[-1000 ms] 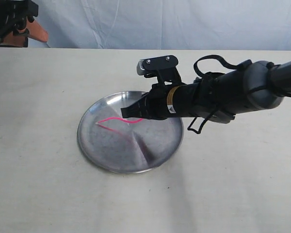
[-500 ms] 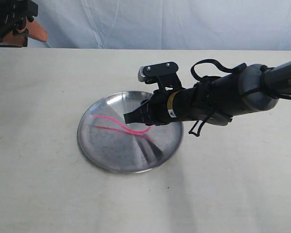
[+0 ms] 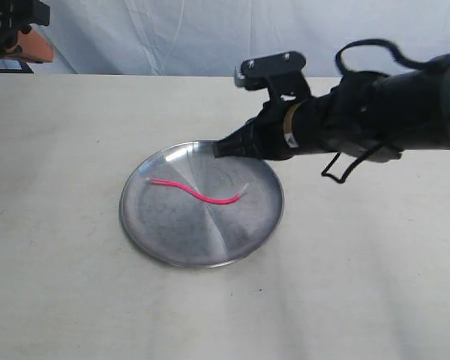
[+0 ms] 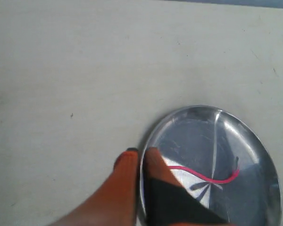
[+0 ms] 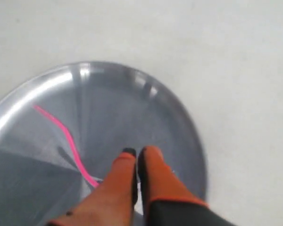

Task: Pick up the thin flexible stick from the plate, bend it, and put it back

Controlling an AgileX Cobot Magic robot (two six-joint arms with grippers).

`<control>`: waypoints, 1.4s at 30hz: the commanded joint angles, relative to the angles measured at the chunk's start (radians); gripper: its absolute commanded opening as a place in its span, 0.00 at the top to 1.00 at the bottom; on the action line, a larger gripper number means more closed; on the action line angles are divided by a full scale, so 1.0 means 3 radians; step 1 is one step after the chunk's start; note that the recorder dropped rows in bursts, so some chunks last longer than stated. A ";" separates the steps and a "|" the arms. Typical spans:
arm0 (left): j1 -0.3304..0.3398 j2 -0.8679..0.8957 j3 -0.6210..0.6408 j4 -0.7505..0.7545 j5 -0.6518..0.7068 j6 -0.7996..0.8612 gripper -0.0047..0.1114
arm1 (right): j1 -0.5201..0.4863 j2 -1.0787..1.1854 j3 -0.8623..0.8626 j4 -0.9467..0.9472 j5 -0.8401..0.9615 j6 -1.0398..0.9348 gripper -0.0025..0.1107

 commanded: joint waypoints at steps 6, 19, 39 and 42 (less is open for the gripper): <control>0.0003 -0.1173 0.0997 -0.0565 -0.0599 0.0802 0.96 | 0.0109 -0.1237 0.0408 0.0046 0.0476 -0.0058 0.98; 0.0003 -0.2258 0.2088 -0.0627 -0.0715 0.0870 0.96 | 0.0395 -0.2244 0.1279 0.0163 0.0483 -0.0045 0.98; 0.0003 -0.2309 0.2088 -0.0374 -0.0482 0.0870 0.96 | 0.0222 -0.2902 0.1279 -0.0364 0.0536 -0.0106 0.98; 0.0003 -0.2309 0.2088 -0.0374 -0.0482 0.0870 0.96 | -0.0167 -0.3203 0.1296 -0.0268 0.0528 -0.0106 0.98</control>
